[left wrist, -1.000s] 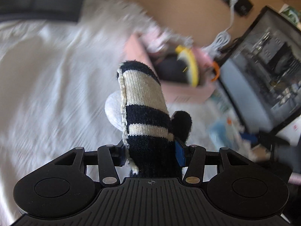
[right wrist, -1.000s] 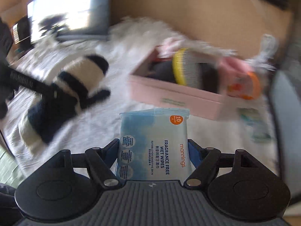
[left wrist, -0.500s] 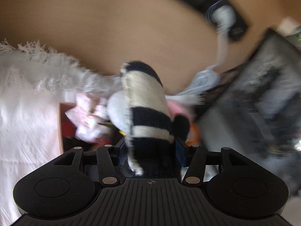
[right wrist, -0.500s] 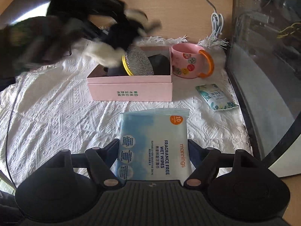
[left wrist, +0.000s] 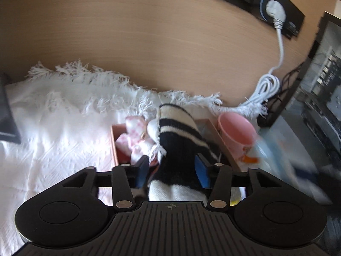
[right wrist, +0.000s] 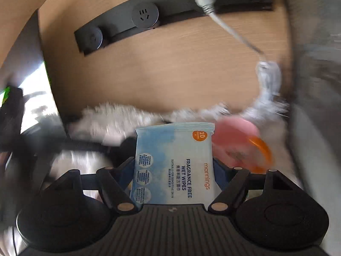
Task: Organize soft objects
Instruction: 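Lower the mitten with the left tool and the wipes with the right tool into the pink box, opening both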
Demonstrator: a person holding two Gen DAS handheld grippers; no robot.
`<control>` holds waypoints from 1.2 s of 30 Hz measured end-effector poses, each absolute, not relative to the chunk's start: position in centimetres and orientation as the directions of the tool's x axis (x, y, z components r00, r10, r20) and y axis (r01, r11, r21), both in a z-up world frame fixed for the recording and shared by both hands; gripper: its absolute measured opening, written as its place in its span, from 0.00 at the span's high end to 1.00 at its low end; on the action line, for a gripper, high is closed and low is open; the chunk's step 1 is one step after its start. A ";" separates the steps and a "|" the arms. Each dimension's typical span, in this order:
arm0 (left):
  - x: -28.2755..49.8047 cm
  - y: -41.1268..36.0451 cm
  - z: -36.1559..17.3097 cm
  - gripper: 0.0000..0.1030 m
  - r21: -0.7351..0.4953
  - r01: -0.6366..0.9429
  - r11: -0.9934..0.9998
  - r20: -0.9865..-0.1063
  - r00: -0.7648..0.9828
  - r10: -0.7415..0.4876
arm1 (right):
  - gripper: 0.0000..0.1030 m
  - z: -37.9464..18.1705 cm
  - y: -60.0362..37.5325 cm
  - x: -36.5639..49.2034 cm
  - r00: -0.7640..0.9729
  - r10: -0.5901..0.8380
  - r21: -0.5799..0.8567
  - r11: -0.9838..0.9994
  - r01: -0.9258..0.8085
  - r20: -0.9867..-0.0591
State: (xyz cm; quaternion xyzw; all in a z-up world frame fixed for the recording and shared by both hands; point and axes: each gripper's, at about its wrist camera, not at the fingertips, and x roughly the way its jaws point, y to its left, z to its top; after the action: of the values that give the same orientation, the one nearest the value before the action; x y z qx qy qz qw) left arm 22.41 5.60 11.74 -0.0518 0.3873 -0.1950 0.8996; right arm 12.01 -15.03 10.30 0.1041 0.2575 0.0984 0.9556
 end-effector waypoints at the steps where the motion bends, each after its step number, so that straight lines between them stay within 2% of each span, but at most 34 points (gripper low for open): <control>1: 22.1 6.1 11.5 0.56 -0.247 0.301 0.921 -0.681 0.623 -0.386 | 0.26 9.8 -14.6 14.0 0.841 0.257 0.268 0.953 -0.141 -0.475; 5: 22.0 7.1 10.0 0.58 -0.260 0.285 0.923 -0.709 0.593 -0.382 | 0.24 7.2 -12.9 19.6 0.758 0.262 0.248 0.959 -0.137 -0.597; 9: 21.8 8.3 8.8 0.58 -0.311 0.259 0.915 -0.706 0.581 -0.405 | 0.20 7.5 -14.2 18.2 0.781 0.265 0.305 0.947 -0.100 -0.566; 13: 21.6 8.9 8.5 0.59 -0.342 0.250 0.906 -0.688 0.590 -0.422 | 0.22 8.6 -14.2 15.5 0.836 0.222 0.257 0.961 -0.102 -0.501; 14: 21.5 8.9 8.6 0.59 -0.338 0.254 0.906 -0.686 0.593 -0.422 | 0.31 8.7 -14.5 15.3 0.833 0.216 0.254 0.963 -0.095 -0.510; 15: 21.4 8.8 8.6 0.59 -0.329 0.257 0.909 -0.685 0.597 -0.417 | 0.45 8.5 -14.6 15.4 0.816 0.230 0.274 0.957 -0.092 -0.530; 17: 21.1 8.7 8.7 0.59 -0.308 0.260 0.915 -0.687 0.605 -0.403 | 0.59 7.2 -14.8 16.7 0.750 0.293 0.362 0.929 -0.077 -0.593; 18: 21.1 8.6 8.8 0.59 -0.300 0.261 0.917 -0.689 0.606 -0.398 | 0.60 6.5 -14.9 17.5 0.718 0.322 0.405 0.912 -0.061 -0.617; 20: 21.0 8.6 8.9 0.62 -0.284 0.261 0.923 -0.692 0.610 -0.386 | 0.60 5.5 -14.1 18.6 0.703 0.321 0.413 0.910 -0.043 -0.634; 26: 21.6 8.6 8.2 0.62 -0.257 0.286 0.923 -0.711 0.591 -0.381 | 0.60 5.9 -12.0 20.1 0.718 0.226 0.266 0.962 -0.059 -0.659; 31: 21.8 7.9 7.7 0.62 -0.233 0.333 0.913 -0.705 0.589 -0.395 | 0.57 6.8 -13.0 19.2 0.693 0.199 0.247 0.968 -0.031 -0.693; 36: 20.5 8.4 8.5 0.62 -0.207 0.342 0.917 -0.664 0.639 -0.388 | 0.31 9.4 -14.2 14.0 0.753 0.136 0.204 0.979 -0.003 -0.644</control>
State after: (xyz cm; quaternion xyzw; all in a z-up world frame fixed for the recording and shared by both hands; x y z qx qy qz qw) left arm 20.50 8.43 8.54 -0.0310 0.3741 -0.2016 0.9047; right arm 13.97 -14.17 9.40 0.0952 0.3497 0.0374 0.9313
